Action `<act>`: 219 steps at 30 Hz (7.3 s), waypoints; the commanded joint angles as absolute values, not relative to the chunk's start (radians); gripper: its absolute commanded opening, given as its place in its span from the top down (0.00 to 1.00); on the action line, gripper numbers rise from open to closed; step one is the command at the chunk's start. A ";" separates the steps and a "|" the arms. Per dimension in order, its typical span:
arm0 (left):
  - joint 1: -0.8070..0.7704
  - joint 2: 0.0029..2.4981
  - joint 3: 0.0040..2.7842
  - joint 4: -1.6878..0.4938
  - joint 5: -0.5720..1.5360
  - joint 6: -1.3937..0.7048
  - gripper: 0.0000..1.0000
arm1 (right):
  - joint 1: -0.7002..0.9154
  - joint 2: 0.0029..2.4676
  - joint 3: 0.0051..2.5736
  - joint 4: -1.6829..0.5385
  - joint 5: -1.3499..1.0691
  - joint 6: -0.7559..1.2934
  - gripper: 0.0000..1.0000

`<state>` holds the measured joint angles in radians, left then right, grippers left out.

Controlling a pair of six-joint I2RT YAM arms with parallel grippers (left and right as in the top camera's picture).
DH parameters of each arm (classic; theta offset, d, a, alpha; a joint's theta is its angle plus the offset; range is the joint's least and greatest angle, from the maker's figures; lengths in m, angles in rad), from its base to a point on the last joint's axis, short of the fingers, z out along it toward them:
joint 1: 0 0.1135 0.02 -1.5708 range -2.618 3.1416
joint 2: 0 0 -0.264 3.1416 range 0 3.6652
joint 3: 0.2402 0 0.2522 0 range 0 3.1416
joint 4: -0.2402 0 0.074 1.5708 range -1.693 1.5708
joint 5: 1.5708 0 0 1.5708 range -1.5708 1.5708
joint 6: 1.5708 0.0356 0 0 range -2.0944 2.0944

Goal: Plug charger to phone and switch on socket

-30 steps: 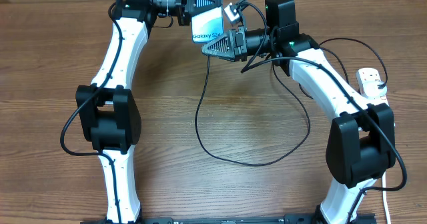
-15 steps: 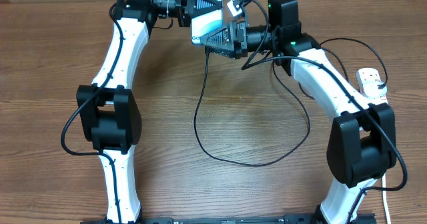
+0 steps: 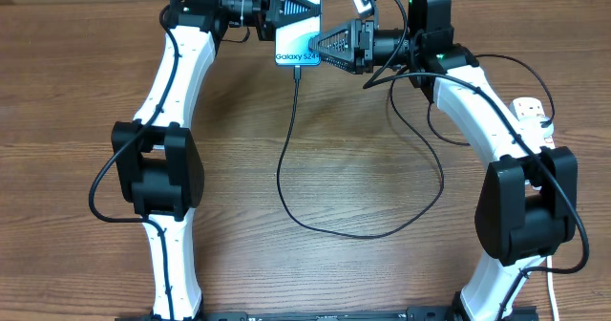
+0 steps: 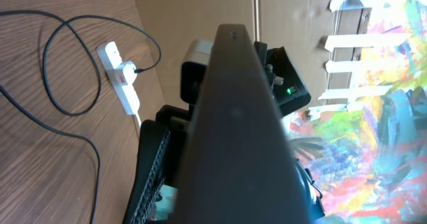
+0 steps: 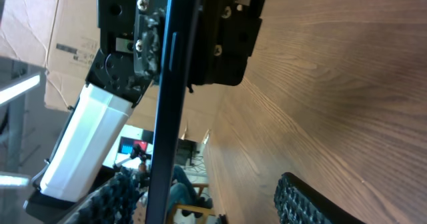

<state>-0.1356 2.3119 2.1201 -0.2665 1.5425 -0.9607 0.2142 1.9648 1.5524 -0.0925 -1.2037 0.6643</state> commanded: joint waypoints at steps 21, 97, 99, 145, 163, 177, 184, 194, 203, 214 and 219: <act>-0.217 2.276 2.130 -0.265 1.579 -0.914 0.96 | 0.216 1.954 1.572 -0.046 -1.205 0.659 0.96; -0.033 2.276 2.130 -1.022 0.194 -0.314 0.00 | 0.387 2.191 1.570 -0.647 -0.545 0.361 0.82; -0.033 2.276 2.130 -1.021 0.194 -0.314 0.00 | 0.392 2.191 1.570 -0.644 -0.522 0.361 0.69; -0.033 2.276 2.130 -1.021 0.194 -0.314 0.00 | 0.392 2.191 1.570 -0.643 -0.141 0.365 0.44; -0.033 2.276 2.130 -1.021 0.192 -0.314 0.00 | 0.348 2.191 1.570 -0.581 -0.101 0.365 0.27; -0.033 2.276 2.130 -1.021 0.192 -0.314 0.00 | 0.270 2.191 1.570 -0.649 -0.101 0.365 0.00; -0.033 2.276 2.130 -1.021 0.191 -0.314 0.00 | 0.270 2.191 1.570 -0.649 -0.101 0.365 0.00; -0.033 2.276 2.130 -1.021 0.192 -0.314 0.00 | 0.270 2.191 1.570 -0.649 -0.101 0.365 0.00; -0.030 2.282 2.130 -1.021 0.191 -0.314 0.00 | 0.270 2.191 1.570 -0.647 -0.102 0.365 0.00; -0.030 2.151 2.130 -1.021 0.191 -0.314 0.00 | 0.270 2.191 1.570 -0.638 -0.102 0.365 0.00; -0.030 1.968 2.130 -1.021 0.191 -0.314 0.00 | 0.270 2.191 1.570 -0.638 -0.102 0.365 0.00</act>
<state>-0.0261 2.1437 2.1098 -1.0248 0.2035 -0.3328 0.2813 2.1796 1.5791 -0.6300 -0.1230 0.3622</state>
